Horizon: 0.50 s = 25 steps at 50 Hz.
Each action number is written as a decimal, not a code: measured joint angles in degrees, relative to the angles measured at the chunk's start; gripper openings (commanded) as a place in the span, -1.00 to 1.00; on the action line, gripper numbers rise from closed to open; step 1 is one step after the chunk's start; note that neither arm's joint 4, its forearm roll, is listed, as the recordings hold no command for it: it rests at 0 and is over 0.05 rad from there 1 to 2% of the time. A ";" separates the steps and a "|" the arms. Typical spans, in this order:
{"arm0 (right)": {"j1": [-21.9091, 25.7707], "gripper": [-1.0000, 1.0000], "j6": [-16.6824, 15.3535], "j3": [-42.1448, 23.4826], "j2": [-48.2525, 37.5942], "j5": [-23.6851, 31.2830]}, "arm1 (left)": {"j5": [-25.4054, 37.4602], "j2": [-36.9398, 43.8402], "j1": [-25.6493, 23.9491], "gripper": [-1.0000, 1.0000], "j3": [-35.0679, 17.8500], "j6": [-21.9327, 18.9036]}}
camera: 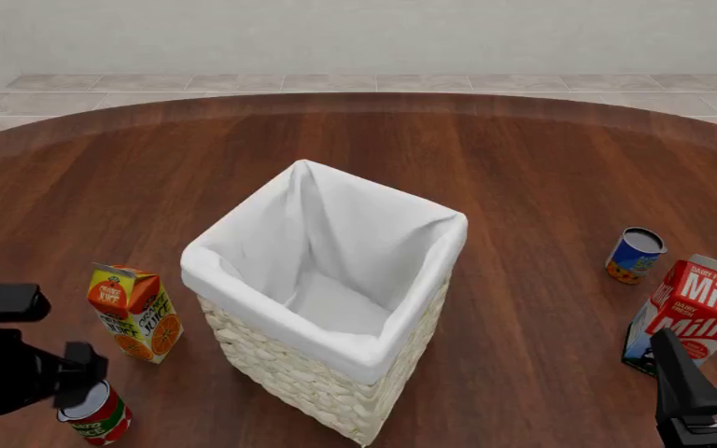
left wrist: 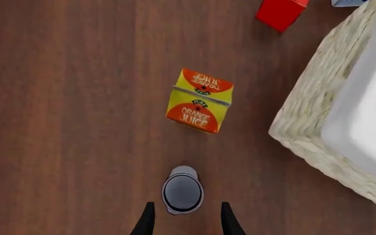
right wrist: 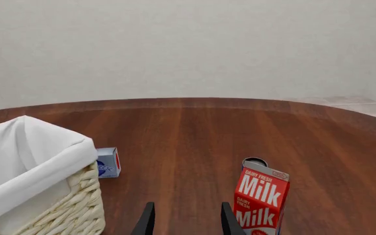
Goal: Pick up the alphabet soup and the tomato sauce, and put them in the basket.
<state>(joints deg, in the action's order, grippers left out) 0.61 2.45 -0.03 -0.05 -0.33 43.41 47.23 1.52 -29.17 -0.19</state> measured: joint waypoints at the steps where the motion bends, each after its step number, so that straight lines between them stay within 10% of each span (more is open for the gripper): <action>1: 0.00 1.00 0.00 0.00 0.00 0.00 | -0.19 0.03 -0.04 1.00 0.23 0.03; 25: -0.08 1.00 0.08 -0.01 0.01 -0.14 | -4.03 0.26 -0.63 1.00 5.01 0.54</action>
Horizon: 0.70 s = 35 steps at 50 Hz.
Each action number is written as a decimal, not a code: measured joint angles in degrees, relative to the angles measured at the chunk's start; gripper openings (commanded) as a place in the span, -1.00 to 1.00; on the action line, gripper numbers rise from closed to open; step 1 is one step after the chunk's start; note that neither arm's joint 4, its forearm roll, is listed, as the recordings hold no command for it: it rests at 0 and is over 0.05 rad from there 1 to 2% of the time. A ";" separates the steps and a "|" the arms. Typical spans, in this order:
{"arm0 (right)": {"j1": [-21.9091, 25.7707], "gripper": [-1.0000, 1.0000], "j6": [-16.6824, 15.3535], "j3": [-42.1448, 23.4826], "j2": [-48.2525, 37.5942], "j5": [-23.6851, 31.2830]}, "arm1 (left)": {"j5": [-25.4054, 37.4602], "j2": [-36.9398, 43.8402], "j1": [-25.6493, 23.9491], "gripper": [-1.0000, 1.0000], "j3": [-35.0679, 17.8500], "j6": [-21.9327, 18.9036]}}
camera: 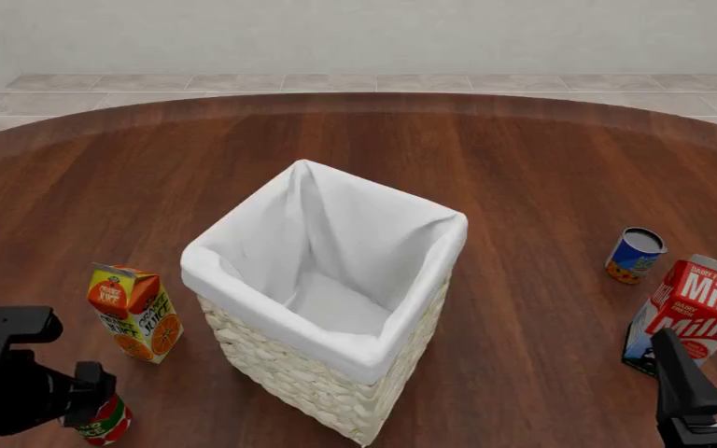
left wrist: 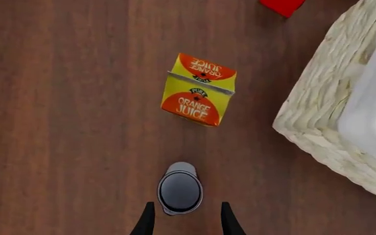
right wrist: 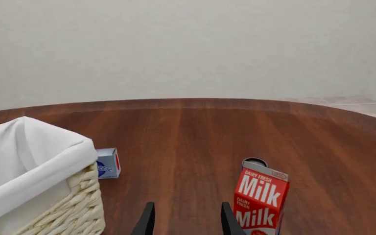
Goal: Pick up the alphabet soup and the tomato sauce, and put them in the basket.
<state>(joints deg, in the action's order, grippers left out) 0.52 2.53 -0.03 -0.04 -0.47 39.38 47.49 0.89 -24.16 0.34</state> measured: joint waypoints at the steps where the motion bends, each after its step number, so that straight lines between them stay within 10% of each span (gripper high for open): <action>1: 0.00 1.00 0.00 0.00 0.00 -0.01 | -0.11 0.00 0.02 1.00 0.16 -0.03; 35: 0.02 1.00 0.01 0.00 0.01 -0.05 | -3.81 1.98 2.65 1.00 2.49 -3.28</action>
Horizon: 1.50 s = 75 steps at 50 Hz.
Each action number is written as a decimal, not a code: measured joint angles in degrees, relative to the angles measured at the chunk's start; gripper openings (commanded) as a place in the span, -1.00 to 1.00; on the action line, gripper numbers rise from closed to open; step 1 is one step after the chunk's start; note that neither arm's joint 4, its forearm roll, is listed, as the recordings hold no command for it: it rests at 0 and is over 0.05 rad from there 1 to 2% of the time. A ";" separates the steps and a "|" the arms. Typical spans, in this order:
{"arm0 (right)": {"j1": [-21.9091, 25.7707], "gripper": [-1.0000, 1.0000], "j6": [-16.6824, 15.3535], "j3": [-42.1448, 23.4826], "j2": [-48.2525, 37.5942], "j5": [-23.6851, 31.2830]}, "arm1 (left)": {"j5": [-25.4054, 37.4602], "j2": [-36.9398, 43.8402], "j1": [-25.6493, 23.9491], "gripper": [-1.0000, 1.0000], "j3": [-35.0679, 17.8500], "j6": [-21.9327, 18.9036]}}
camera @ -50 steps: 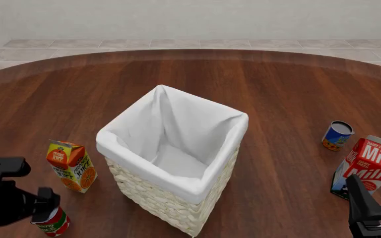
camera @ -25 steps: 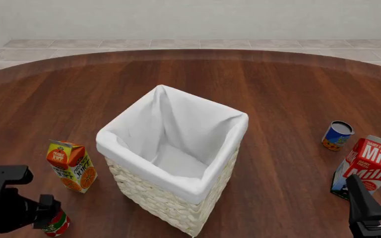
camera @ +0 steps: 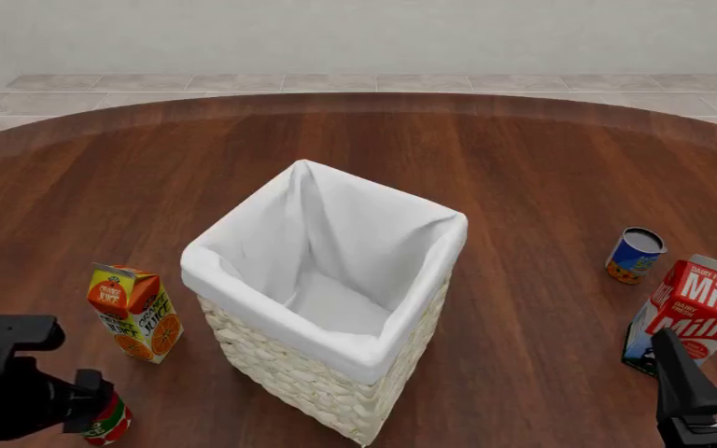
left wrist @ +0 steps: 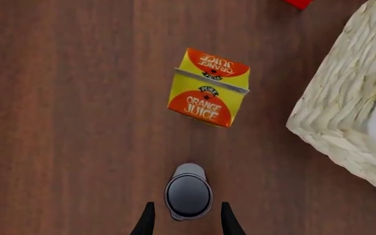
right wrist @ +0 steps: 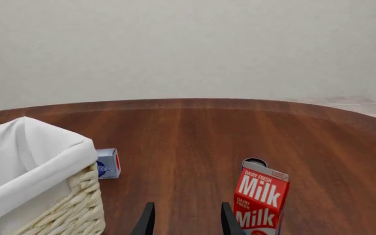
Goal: Pick up the alphabet soup and the tomato sauce, and put them in the basket.
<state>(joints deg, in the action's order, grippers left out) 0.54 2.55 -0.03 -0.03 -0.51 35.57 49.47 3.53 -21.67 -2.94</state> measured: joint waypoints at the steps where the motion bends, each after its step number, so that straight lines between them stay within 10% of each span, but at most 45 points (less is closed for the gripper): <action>1: 0.00 1.00 0.01 0.00 0.00 0.00 | -0.19 0.13 -0.03 1.00 0.07 0.00; 71: -0.27 1.00 0.53 -0.01 -0.01 -0.06 | -10.68 7.62 -0.05 1.00 5.78 -0.80; 72: -0.27 1.00 0.53 -0.01 -0.01 -0.06 | -10.69 7.57 -0.14 -1.00 5.82 -0.75; 75: -0.27 1.00 0.54 -0.01 -0.01 -0.06 | -10.58 7.28 -0.40 -1.00 5.88 -0.39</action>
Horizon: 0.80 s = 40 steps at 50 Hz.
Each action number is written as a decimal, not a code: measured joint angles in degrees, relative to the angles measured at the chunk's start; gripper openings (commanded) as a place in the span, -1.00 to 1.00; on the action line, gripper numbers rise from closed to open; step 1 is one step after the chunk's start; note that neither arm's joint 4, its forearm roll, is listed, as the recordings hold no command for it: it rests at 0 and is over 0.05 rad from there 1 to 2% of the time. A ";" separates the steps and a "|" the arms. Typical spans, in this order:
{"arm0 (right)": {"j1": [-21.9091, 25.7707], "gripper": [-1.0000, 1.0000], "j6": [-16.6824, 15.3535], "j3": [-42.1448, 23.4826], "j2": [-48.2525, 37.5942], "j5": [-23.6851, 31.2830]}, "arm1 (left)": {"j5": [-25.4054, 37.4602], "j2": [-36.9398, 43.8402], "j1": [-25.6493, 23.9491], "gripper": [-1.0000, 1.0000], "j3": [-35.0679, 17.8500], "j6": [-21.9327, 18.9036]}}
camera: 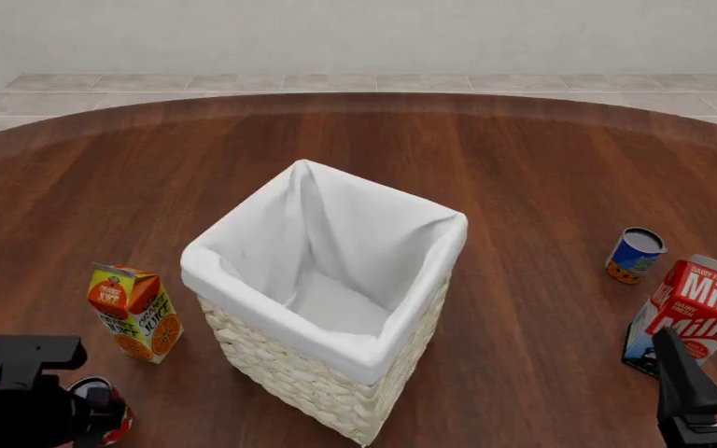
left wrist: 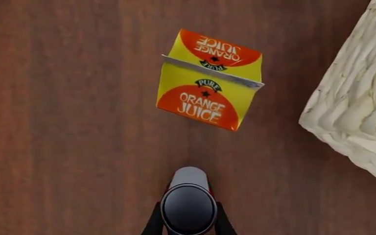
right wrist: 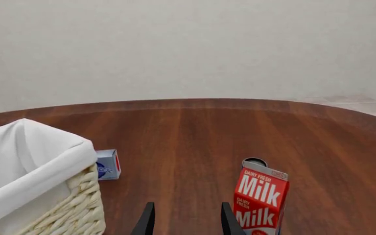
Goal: Pick up the alphabet soup and the tomato sauce, and put them in the basket.
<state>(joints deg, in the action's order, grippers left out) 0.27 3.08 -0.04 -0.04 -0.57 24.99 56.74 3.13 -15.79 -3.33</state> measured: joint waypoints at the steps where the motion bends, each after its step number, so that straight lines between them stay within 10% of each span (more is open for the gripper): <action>1: 0.00 1.00 0.00 0.00 0.00 0.00 | 0.11 -0.17 -0.15 -1.00 -0.02 0.23; 40: 0.12 1.00 -0.13 0.00 0.00 -0.03 | 4.83 -3.01 1.57 -1.00 -3.63 -2.00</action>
<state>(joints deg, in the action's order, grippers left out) 0.39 2.96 -0.04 -0.04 -0.60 29.82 53.74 4.70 -19.42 -5.33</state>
